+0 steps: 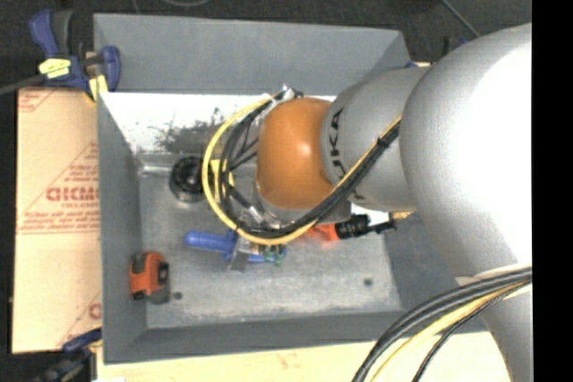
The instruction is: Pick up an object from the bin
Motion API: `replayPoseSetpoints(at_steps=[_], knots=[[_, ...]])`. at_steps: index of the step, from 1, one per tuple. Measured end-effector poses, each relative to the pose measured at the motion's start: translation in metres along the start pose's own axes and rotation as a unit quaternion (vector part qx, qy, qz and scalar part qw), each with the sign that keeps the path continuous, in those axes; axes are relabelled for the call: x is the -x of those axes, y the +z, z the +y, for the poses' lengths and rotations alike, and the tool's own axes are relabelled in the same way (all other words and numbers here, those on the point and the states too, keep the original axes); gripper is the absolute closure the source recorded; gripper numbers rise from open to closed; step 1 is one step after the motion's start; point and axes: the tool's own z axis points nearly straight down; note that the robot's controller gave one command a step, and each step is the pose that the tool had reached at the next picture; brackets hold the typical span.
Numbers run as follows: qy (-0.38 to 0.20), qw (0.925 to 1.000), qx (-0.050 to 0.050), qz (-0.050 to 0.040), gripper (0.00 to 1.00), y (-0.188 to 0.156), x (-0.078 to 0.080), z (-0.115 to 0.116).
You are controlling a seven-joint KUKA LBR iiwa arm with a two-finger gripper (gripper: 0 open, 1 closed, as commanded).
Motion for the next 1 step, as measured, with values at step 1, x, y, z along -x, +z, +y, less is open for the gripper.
replayPoseSetpoints(at_steps=[1], knots=[[0.000,1.0000,0.001,-0.0019,1.00,-0.0239,0.0012,0.0005]])
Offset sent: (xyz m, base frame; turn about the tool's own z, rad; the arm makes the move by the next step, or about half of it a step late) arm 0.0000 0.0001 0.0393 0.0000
